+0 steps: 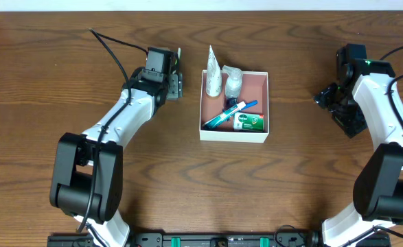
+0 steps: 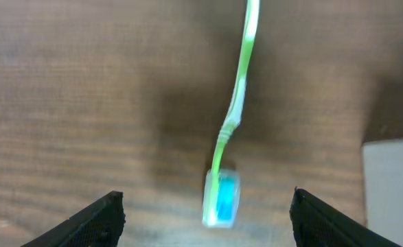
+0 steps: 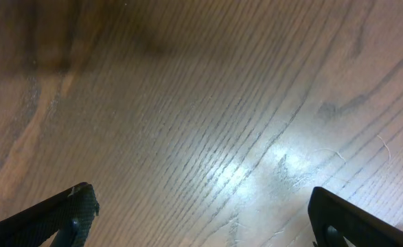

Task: Pack container
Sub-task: 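Lower the left gripper and close it on the toothbrush handle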

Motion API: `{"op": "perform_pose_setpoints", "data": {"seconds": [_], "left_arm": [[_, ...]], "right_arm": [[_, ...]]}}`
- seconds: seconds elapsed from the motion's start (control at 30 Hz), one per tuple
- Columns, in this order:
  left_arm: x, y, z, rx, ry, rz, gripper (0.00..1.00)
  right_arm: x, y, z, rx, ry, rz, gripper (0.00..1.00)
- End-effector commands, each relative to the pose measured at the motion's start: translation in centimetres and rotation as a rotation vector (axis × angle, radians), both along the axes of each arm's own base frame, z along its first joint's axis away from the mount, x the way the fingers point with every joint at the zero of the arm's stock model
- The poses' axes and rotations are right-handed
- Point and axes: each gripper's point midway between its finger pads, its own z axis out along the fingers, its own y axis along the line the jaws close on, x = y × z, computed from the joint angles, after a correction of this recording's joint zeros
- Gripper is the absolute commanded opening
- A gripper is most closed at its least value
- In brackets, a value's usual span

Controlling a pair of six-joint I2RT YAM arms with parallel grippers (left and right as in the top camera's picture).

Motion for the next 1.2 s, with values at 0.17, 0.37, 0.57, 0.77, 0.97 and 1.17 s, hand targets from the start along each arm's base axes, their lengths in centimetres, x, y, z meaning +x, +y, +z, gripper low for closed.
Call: {"op": "perform_pose_setpoints", "data": {"seconds": [0.17, 0.37, 0.57, 0.77, 0.97, 1.17], "left_arm": [[2.2, -0.2, -0.1, 0.004, -0.069, -0.005, 0.78], [2.9, 0.4, -1.7, 0.006, -0.062, 0.011, 0.78], [3.5, 1.2, -2.3, 0.005, -0.072, 0.027, 0.78], [4.0, 1.0, -2.1, 0.015, -0.093, -0.002, 0.77], [3.8, -0.1, -2.9, 0.003, -0.070, -0.080, 0.77], [3.6, 0.0, -4.3, 0.009, -0.044, -0.080, 0.77]], "right_arm": [[0.1, -0.4, 0.0, -0.011, 0.002, -0.002, 0.99], [0.1, -0.4, 0.0, -0.011, 0.002, -0.002, 0.99], [0.1, -0.4, 0.0, -0.011, 0.002, -0.002, 0.99], [0.1, -0.4, 0.0, -0.011, 0.002, -0.002, 0.99], [0.1, -0.4, 0.0, -0.011, 0.002, -0.002, 0.99], [0.1, -0.4, 0.0, -0.011, 0.002, -0.002, 0.99]]}}
